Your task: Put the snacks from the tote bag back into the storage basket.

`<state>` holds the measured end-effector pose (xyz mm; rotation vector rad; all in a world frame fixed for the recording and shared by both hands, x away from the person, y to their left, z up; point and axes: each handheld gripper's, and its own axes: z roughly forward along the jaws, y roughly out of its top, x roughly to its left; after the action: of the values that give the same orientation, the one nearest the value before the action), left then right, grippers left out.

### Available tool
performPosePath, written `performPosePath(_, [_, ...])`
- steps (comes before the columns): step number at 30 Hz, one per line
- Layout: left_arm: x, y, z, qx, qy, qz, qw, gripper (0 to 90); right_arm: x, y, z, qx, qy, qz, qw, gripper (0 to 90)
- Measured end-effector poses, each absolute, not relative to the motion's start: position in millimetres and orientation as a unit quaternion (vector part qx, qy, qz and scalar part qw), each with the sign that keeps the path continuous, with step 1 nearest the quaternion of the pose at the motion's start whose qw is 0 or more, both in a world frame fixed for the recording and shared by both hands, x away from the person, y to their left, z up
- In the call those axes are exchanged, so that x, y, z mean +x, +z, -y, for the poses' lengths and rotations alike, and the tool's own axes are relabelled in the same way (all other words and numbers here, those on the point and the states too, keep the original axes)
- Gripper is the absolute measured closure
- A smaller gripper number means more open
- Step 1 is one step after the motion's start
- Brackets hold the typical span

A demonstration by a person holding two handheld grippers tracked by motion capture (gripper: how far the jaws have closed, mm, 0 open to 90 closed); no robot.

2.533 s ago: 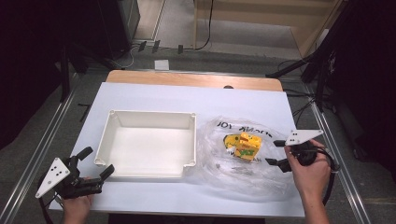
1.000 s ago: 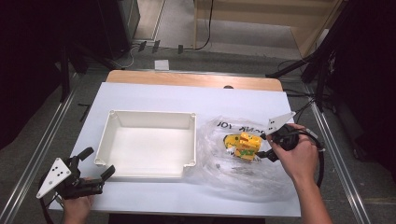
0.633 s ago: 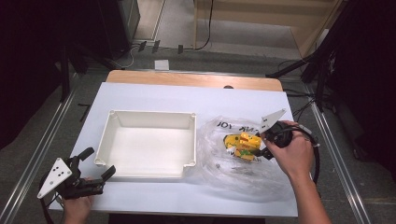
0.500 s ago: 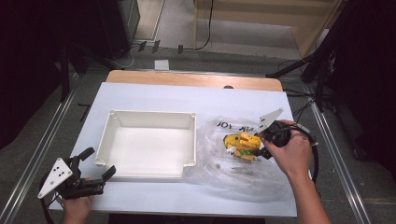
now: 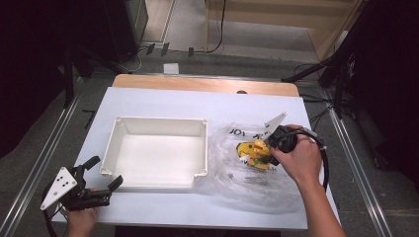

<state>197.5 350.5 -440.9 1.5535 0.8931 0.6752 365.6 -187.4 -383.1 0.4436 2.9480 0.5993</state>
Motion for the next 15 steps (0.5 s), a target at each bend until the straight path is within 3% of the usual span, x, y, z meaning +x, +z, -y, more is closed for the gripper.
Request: performPosePath(15, [198, -441, -350, 0.665, 0.287, -0.378, 0.576, 0.0, 374, -384, 172, 0.133, 0.157, -0.978, 0.028, 45.9])
